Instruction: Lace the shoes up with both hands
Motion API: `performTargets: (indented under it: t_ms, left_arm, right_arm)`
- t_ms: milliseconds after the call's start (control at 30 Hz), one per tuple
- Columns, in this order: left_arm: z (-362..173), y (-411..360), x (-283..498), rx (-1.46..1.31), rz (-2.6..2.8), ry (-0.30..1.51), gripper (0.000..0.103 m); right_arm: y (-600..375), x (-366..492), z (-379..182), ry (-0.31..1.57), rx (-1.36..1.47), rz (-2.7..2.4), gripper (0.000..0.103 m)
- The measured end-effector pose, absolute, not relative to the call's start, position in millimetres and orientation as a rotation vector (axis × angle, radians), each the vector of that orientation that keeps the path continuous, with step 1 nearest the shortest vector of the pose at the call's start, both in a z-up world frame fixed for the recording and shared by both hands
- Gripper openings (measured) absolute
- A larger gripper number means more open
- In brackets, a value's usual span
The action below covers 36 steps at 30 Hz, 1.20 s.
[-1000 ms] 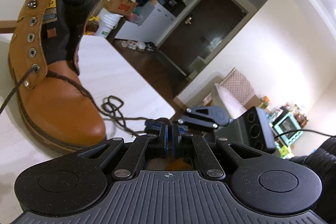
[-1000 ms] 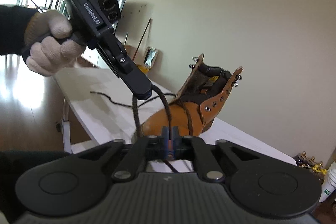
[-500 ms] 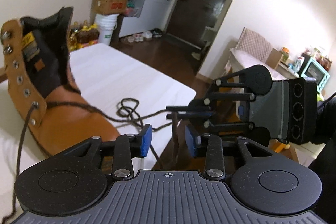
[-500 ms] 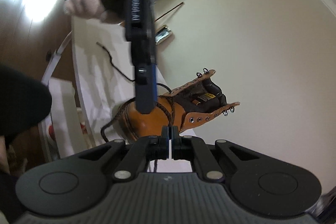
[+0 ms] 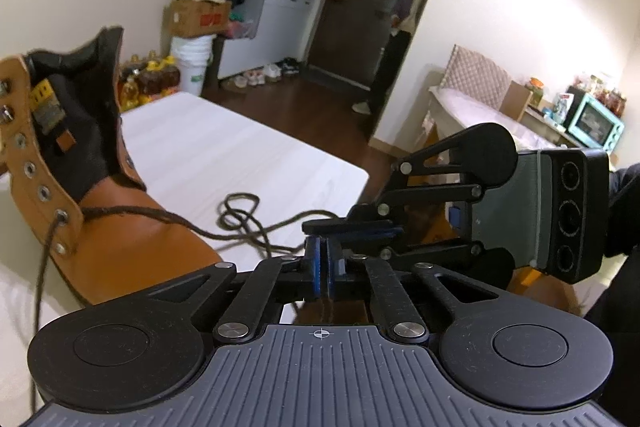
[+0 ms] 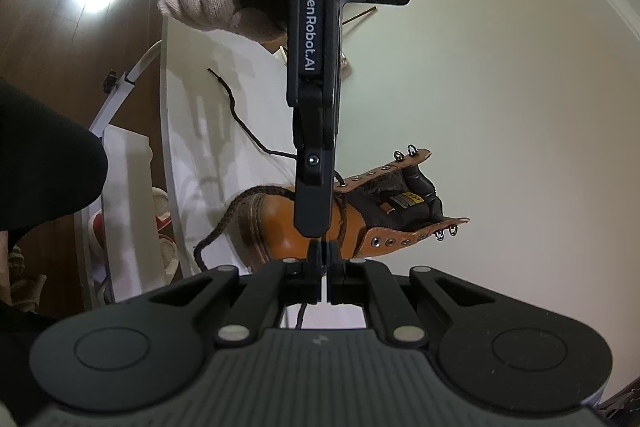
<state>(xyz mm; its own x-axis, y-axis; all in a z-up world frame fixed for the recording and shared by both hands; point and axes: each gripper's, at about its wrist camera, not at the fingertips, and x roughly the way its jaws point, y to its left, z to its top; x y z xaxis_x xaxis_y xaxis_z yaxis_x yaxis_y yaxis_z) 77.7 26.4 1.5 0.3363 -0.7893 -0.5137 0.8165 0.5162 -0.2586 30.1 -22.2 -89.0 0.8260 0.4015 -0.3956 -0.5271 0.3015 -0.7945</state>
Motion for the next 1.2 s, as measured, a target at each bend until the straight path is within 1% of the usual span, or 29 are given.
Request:
performTargets:
  t_ms: [67, 267, 333, 367, 433, 567, 667, 700, 733, 1033, 1067, 1200]
  left_arm:
    - [6, 41, 82, 0.011, -0.99, 0.612, 0.003]
    - [18, 73, 103, -0.072, -0.803, 0.526, 0.003]
    - [20, 77, 114, -0.097, -0.789, 0.52, 0.003]
    - [20, 79, 119, -0.109, -0.788, 0.519, 0.003]
    - [20, 82, 129, -0.137, -0.789, 0.521, 0.003]
    - [16, 90, 148, -0.206, -0.798, 0.532, 0.003]
    - [10, 93, 154, -0.223, -0.803, 0.54, 0.003]
    - [8, 93, 155, -0.228, -0.804, 0.542, 0.003]
    - [5, 94, 157, -0.233, -0.807, 0.545, 0.003]
    - [-11, 95, 170, -0.259, -0.848, 0.55, 0.003]
    - [-11, 94, 170, -0.255, -0.857, 0.552, 0.003]
    - [-12, 90, 174, -0.236, -0.89, 0.567, 0.003]
  right_arm:
    - [-26, 38, -88, 0.166, -1.029, 0.605, 0.016]
    - [-37, 84, -76, 0.29, -0.614, 0.464, 0.017]
    - [-39, 108, -75, 0.326, -0.401, 0.408, 0.017]
    - [-38, 118, -76, 0.336, -0.339, 0.381, 0.017]
    - [-32, 132, -80, 0.348, -0.29, 0.343, 0.018]
    - [-5, 156, -86, 0.369, -0.301, 0.293, 0.019]
    - [8, 167, -90, 0.374, -0.319, 0.269, 0.025]
    - [14, 171, -92, 0.379, -0.327, 0.258, 0.03]
    - [17, 173, -93, 0.383, -0.334, 0.254, 0.031]
    - [22, 185, -97, 0.407, -0.245, 0.21, 0.029]
    - [19, 185, -97, 0.411, -0.219, 0.218, 0.022]
    - [14, 182, -96, 0.396, -0.176, 0.228, 0.014]
